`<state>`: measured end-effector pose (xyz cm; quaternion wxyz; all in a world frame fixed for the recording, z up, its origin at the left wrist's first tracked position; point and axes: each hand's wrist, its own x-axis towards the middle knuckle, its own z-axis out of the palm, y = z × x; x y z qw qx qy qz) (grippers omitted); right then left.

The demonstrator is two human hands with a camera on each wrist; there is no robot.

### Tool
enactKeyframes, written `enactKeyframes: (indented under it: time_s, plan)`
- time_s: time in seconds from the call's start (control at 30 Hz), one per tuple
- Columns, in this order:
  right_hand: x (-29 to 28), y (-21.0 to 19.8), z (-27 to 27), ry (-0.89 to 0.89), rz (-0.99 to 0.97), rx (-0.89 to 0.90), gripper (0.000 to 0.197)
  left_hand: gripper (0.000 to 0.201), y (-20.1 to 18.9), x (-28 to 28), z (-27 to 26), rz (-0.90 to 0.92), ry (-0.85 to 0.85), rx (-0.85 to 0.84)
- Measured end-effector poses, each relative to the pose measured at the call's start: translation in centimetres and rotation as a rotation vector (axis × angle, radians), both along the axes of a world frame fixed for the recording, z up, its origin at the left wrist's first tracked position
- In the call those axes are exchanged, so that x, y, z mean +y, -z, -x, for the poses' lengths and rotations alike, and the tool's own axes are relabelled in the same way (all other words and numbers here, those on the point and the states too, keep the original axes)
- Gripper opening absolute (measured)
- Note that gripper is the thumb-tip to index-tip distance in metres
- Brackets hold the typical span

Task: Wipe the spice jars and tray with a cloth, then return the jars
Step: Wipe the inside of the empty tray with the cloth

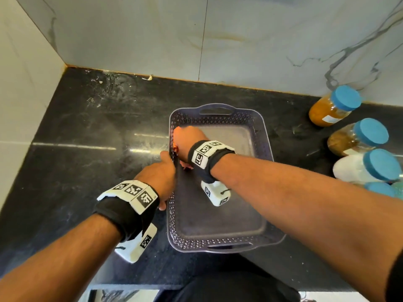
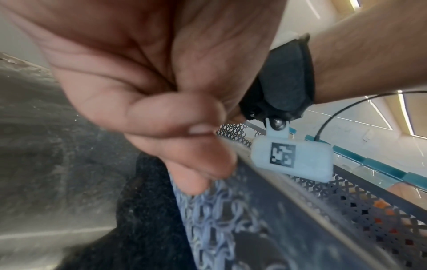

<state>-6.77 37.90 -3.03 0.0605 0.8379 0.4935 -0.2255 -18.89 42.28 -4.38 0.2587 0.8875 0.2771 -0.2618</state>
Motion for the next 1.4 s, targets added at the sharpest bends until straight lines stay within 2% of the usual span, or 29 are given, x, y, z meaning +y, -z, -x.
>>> enactKeyframes:
  time_s: [0.1, 0.2, 0.3, 0.37, 0.47, 0.6, 0.67, 0.73, 0.77, 0.93, 1.03, 1.17, 1.27, 1.33, 1.37, 1.4]
  plan:
    - [-2.1, 0.6, 1.5, -0.053, 0.088, 0.062, 0.024, 0.015, -0.1, -0.3, 0.1, -0.012, -0.017, -0.046]
    - [-3.5, 1.5, 2.2, 0.023, 0.031, 0.157, 0.027, 0.015, 0.0, -0.3, 0.0, -0.015, -0.043, -0.052]
    - [-4.7, 2.0, -1.8, 0.202, 0.009, 0.104, 0.017, 0.018, 0.0, -0.2, 0.2, 0.037, -0.085, -0.022]
    - [-6.4, 1.4, -5.1, 0.324, 0.068, 0.027, 0.019, 0.026, 0.0, -0.1, 0.3, 0.066, -0.094, -0.007]
    - [-8.1, 0.7, -7.3, 0.387, 0.148, -0.111, 0.022, 0.036, 0.4, 0.0, 0.3, 0.045, -0.064, 0.009]
    - [-5.2, 0.3, -4.1, 0.312, 0.090, 0.009, 0.015, 0.038, 1.0, 0.0, -0.1, 0.011, -0.022, 0.028]
    - [-3.2, 0.3, -0.5, 0.148, 0.052, 0.068, 0.013, 0.029, 1.2, 0.0, -0.1, 0.008, -0.018, 0.005]
    - [-2.2, 0.0, 2.0, -0.041, 0.035, 0.041, 0.022, 0.018, 1.1, 0.0, -0.1, -0.005, -0.035, -0.044]
    - [-2.4, -0.1, 2.1, -0.078, 0.027, 0.028, 0.021, 0.016, 1.0, -0.1, -0.1, -0.010, -0.044, -0.056]
    - [-6.8, -0.5, -5.2, 0.145, 0.192, -0.135, 0.027, 0.026, 1.1, 0.0, 0.2, 0.025, -0.100, -0.028]
    - [-9.4, -0.8, -6.4, 0.258, 0.268, -0.201, 0.028, 0.026, 1.3, -0.3, -0.1, 0.023, -0.116, -0.031]
    - [-9.9, -0.4, -2.3, 0.217, 0.342, -0.049, 0.023, 0.023, 1.4, -0.7, -0.3, 0.007, -0.114, -0.041]
    - [-8.7, 0.0, 0.6, 0.149, 0.345, 0.114, 0.009, 0.020, 0.8, -0.4, 0.0, 0.080, -0.100, -0.032]
    - [-7.4, 0.2, 0.0, 0.246, 0.225, 0.228, 0.013, 0.024, 0.1, 0.0, 0.4, 0.120, -0.080, -0.014]
    - [-6.8, 0.3, -1.1, 0.316, 0.138, 0.233, 0.007, 0.026, -0.3, 0.1, 0.7, 0.142, -0.085, -0.002]
    - [-6.2, 0.3, -2.3, 0.401, 0.049, 0.222, 0.010, 0.027, -0.7, 0.3, 1.0, 0.178, -0.115, 0.004]
